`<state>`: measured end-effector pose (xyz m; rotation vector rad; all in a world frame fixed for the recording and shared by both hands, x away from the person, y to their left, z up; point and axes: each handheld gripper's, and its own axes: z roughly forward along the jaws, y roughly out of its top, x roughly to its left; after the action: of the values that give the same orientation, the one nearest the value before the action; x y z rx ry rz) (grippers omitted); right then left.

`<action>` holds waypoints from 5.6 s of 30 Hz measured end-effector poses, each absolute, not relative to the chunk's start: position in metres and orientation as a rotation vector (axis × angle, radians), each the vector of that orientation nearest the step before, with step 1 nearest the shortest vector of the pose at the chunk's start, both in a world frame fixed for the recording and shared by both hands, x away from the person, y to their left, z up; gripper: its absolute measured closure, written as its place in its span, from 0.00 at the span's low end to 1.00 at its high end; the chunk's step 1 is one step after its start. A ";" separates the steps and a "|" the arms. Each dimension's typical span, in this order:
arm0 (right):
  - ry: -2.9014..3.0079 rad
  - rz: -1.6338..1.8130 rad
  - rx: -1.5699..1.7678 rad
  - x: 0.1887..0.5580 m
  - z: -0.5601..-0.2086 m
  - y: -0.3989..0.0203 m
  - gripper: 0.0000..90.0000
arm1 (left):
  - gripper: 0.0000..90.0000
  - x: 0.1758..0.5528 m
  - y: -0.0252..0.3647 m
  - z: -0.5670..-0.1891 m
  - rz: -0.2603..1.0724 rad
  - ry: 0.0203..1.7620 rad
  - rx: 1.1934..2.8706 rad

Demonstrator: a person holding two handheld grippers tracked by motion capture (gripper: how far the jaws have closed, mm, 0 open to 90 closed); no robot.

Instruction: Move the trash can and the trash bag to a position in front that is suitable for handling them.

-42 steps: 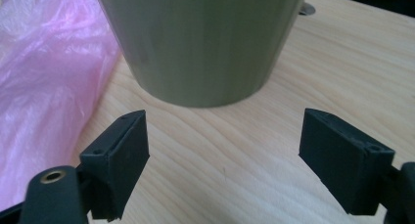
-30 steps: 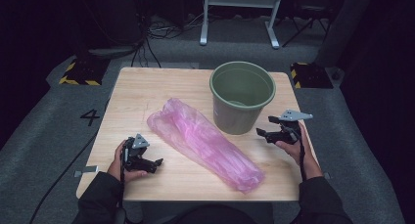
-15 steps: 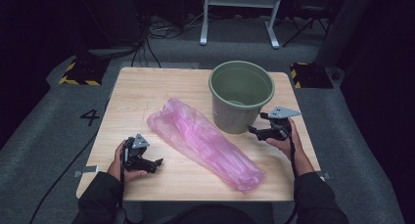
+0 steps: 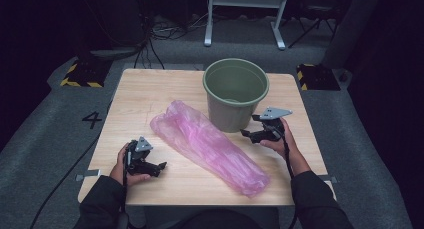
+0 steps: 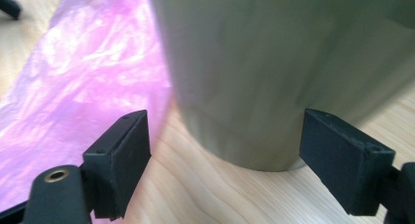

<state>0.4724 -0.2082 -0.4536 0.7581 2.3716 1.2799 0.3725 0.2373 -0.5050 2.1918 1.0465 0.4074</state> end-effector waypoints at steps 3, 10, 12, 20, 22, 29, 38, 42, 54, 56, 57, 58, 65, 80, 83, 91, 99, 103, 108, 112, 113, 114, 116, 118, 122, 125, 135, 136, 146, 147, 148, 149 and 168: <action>2.404 1.262 0.716 0.470 -0.454 -0.197 0.22 | 0.00 0.373 0.237 -0.505 0.407 1.047 2.191; 2.448 1.152 0.841 0.457 -0.458 -0.204 0.30 | 0.00 0.372 0.237 -0.505 0.408 1.047 2.191; 2.457 1.115 0.846 0.449 -0.457 -0.214 0.29 | 0.00 0.373 0.237 -0.505 0.408 1.046 2.192; 2.505 1.117 0.782 0.415 -0.453 -0.231 0.28 | 0.00 0.373 0.237 -0.505 0.406 1.049 2.190; 2.539 1.151 0.750 0.401 -0.454 -0.234 0.28 | 0.00 0.373 0.236 -0.505 0.407 1.048 2.192; 2.581 1.152 0.698 0.380 -0.459 -0.234 0.27 | 0.00 0.374 0.235 -0.505 0.407 1.051 2.187; 2.636 1.077 0.654 0.366 -0.479 -0.226 0.43 | 0.00 0.377 0.232 -0.505 0.406 1.048 2.190; 2.682 1.049 0.630 0.368 -0.487 -0.225 0.59 | 0.00 0.379 0.232 -0.505 0.413 1.052 2.187; 2.557 0.985 0.763 0.388 -0.490 -0.252 0.79 | 0.00 0.384 0.245 -0.505 0.472 1.192 2.122; 2.530 0.968 0.791 0.393 -0.490 -0.259 0.80 | 0.00 0.384 0.245 -0.505 0.472 1.190 2.123; 2.517 0.958 0.803 0.396 -0.490 -0.263 0.80 | 0.00 0.384 0.245 -0.505 0.472 1.190 2.123; 2.517 0.958 0.803 0.396 -0.490 -0.263 0.80 | 0.00 0.384 0.245 -0.505 0.472 1.188 2.124; 2.395 0.922 1.004 0.425 -0.491 -0.297 0.76 | 0.01 0.385 0.243 -0.505 0.473 1.157 2.139; 2.195 1.066 1.085 0.414 -0.446 -0.316 0.38 | 0.09 0.385 0.230 -0.504 0.459 1.071 2.156; 2.206 1.236 1.043 0.406 -0.432 -0.304 0.35 | 0.09 0.386 0.228 -0.504 0.447 1.064 2.158; 2.346 1.314 0.808 0.390 -0.427 -0.243 0.31 | 0.09 0.387 0.221 -0.504 0.420 1.032 2.172; 2.485 1.196 0.684 0.380 -0.452 -0.186 0.28 | 0.03 0.398 0.204 -0.504 0.422 1.059 2.179; 2.510 1.133 0.663 0.381 -0.467 -0.167 0.28 | 0.03 0.401 0.194 -0.504 0.423 1.071 2.178; 2.528 1.136 0.676 0.377 -0.474 -0.160 0.26 | 0.02 0.406 0.183 -0.504 0.418 1.074 2.174; 2.541 1.116 0.674 0.377 -0.481 -0.155 0.24 | 0.02 0.409 0.176 -0.504 0.423 1.065 2.177; 2.540 1.108 0.679 0.378 -0.483 -0.155 0.24 | 0.02 0.409 0.176 -0.504 0.423 1.065 2.177; 2.538 1.100 0.697 0.380 -0.486 -0.155 0.23 | 0.02 0.411 0.172 -0.504 0.420 1.056 2.184; 2.523 1.107 0.729 0.382 -0.490 -0.156 0.22 | 0.02 0.413 0.168 -0.504 0.420 1.051 2.183; 2.525 1.094 0.755 0.385 -0.493 -0.158 0.21 | 0.02 0.414 0.163 -0.504 0.413 1.046 2.186; 2.519 1.052 0.785 0.390 -0.498 -0.164 0.22 | 0.02 0.416 0.157 -0.504 0.408 1.031 2.194; 2.514 1.047 0.796 0.393 -0.499 -0.168 0.23 | 0.02 0.417 0.154 -0.504 0.404 1.024 2.196; 2.512 1.087 0.868 0.419 -0.500 -0.195 0.34 | 0.01 0.421 0.148 -0.504 0.394 1.007 2.206; 2.517 1.086 0.859 0.421 -0.500 -0.196 0.34 | 0.01 0.421 0.148 -0.504 0.396 1.006 2.205; 2.364 1.267 0.978 0.444 -0.464 -0.215 0.21 | 0.01 0.420 0.151 -0.504 0.391 1.000 2.209; 2.355 1.268 0.996 0.449 -0.462 -0.215 0.20 | 0.01 0.420 0.151 -0.504 0.395 0.999 2.209; 2.352 1.259 1.001 0.453 -0.460 -0.215 0.19 | 0.01 0.420 0.151 -0.504 0.397 1.001 2.208; 2.343 1.247 1.005 0.456 -0.459 -0.215 0.18 | 0.01 0.419 0.151 -0.504 0.395 1.004 2.206; 2.437 1.163 0.777 0.469 -0.455 -0.165 0.21 | 0.01 0.419 0.152 -0.505 0.386 0.996 2.207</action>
<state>0.4692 -0.1648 -0.4554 0.7767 2.4365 1.1631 0.4186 0.1522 -0.5046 2.2065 0.9963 0.3864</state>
